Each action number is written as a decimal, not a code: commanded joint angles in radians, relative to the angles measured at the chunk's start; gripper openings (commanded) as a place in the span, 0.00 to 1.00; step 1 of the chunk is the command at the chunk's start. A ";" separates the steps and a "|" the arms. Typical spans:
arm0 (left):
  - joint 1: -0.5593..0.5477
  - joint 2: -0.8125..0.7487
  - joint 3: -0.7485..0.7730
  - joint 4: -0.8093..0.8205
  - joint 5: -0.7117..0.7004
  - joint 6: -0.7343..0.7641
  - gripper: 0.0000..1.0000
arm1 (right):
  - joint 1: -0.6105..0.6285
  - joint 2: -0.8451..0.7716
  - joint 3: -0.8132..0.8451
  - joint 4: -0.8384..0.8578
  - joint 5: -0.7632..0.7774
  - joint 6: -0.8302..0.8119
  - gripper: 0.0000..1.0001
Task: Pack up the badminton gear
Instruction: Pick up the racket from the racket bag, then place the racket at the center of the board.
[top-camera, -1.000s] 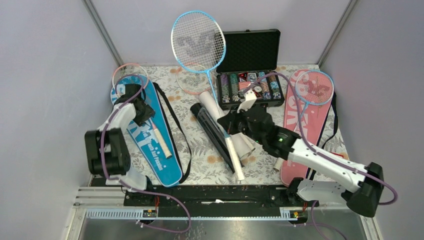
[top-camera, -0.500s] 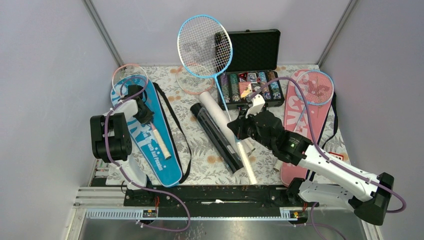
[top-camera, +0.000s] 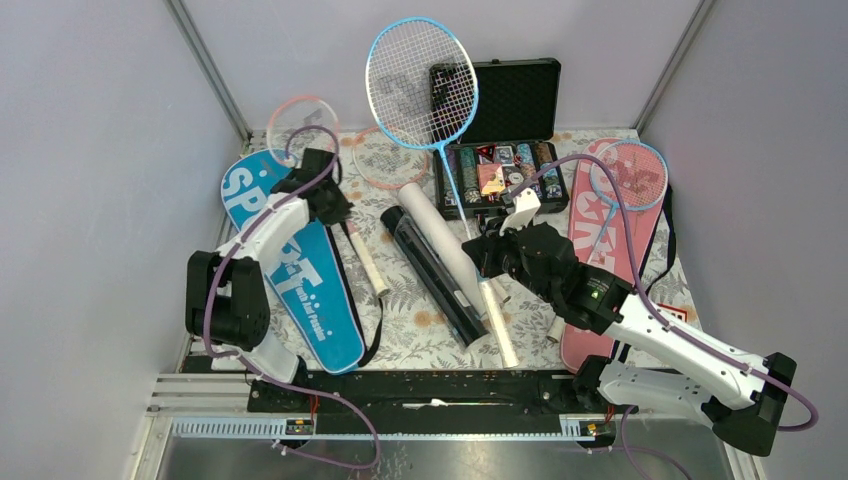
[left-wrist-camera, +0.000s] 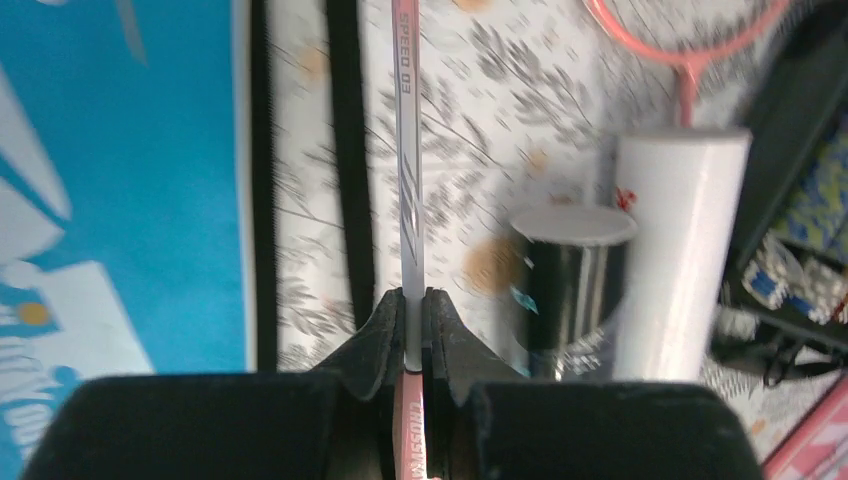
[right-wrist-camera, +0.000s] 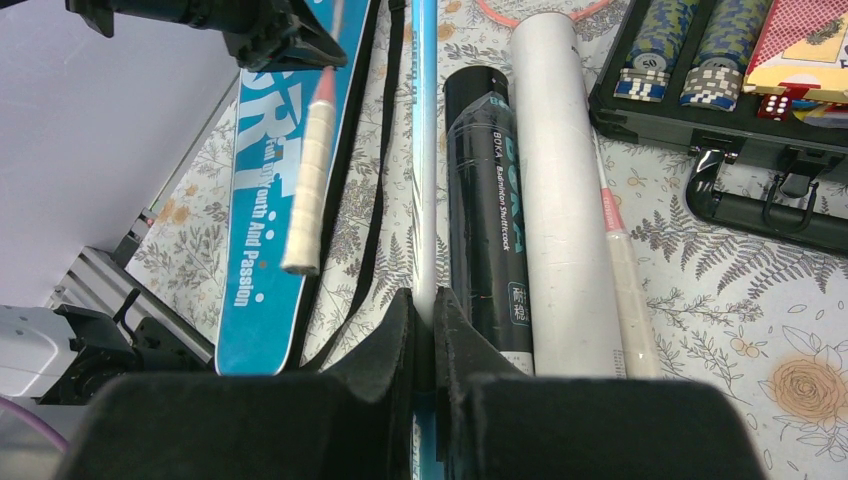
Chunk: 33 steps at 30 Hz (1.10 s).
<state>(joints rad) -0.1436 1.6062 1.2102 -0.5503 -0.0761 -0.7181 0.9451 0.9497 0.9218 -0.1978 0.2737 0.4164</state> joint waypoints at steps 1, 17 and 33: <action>-0.113 0.036 0.079 0.047 -0.042 -0.055 0.00 | -0.001 -0.032 0.014 0.060 0.036 -0.018 0.00; -0.209 0.178 0.039 0.261 0.049 0.004 0.00 | -0.002 -0.059 -0.021 0.073 0.050 -0.012 0.00; -0.221 0.066 -0.049 0.214 0.102 0.069 0.43 | -0.002 -0.052 -0.002 0.061 0.055 -0.011 0.00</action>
<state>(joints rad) -0.3603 1.7470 1.1252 -0.3683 0.0040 -0.6853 0.9451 0.9131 0.8917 -0.1978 0.2977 0.4149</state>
